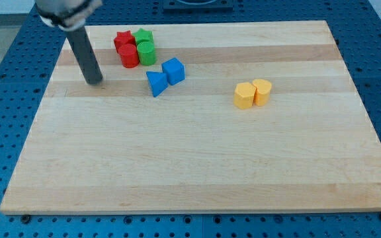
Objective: Separate the red blocks from the green blocks
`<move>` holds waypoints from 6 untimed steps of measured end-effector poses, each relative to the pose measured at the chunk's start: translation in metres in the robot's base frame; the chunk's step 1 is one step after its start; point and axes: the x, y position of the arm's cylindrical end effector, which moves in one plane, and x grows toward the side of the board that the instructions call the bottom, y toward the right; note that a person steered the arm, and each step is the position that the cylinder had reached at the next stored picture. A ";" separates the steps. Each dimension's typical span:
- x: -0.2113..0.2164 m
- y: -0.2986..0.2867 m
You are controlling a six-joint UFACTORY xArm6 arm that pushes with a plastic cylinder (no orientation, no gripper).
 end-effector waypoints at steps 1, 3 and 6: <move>-0.079 -0.022; -0.139 0.035; -0.099 0.054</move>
